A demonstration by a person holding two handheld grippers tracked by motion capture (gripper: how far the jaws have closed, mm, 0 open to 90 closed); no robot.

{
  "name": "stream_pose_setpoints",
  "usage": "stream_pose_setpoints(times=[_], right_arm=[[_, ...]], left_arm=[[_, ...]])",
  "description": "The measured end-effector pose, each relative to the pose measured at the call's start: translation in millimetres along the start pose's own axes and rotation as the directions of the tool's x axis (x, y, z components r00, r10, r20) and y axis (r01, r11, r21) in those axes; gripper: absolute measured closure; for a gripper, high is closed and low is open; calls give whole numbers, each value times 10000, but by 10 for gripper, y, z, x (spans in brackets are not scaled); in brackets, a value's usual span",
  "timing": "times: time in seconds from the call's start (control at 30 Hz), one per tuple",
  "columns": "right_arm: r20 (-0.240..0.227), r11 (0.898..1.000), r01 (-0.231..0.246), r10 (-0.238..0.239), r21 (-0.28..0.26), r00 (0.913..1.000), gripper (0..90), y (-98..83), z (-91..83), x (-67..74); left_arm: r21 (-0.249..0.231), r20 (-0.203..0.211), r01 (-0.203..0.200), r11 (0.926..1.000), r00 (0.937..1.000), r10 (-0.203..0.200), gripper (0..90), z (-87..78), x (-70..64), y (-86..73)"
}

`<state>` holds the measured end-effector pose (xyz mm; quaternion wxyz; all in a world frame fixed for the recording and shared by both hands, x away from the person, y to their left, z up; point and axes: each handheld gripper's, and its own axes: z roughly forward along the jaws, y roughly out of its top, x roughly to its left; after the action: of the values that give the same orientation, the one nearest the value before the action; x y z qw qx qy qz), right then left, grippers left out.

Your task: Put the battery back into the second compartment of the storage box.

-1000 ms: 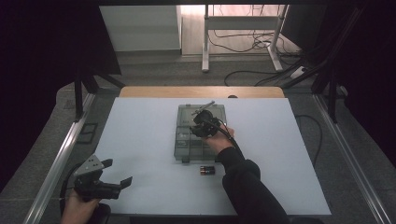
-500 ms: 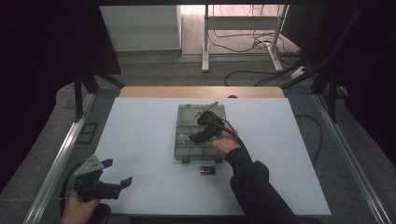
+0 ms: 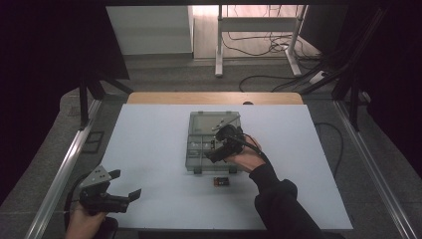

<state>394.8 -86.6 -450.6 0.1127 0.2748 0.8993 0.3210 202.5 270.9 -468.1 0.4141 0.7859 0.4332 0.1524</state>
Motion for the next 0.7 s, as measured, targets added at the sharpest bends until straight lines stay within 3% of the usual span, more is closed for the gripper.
stream_pose_setpoints(times=[0.47,0.7], right_arm=[[-515,9958,783,-807,-474,9954,0,-120,-191,207],[-302,9931,1169,-1167,42,9927,10,-245,-231,269]], left_arm=[[22,-33,-50,10000,10000,50,4,1,-6,2],[-35,-36,-40,10000,10000,40,4,-5,-5,0]])
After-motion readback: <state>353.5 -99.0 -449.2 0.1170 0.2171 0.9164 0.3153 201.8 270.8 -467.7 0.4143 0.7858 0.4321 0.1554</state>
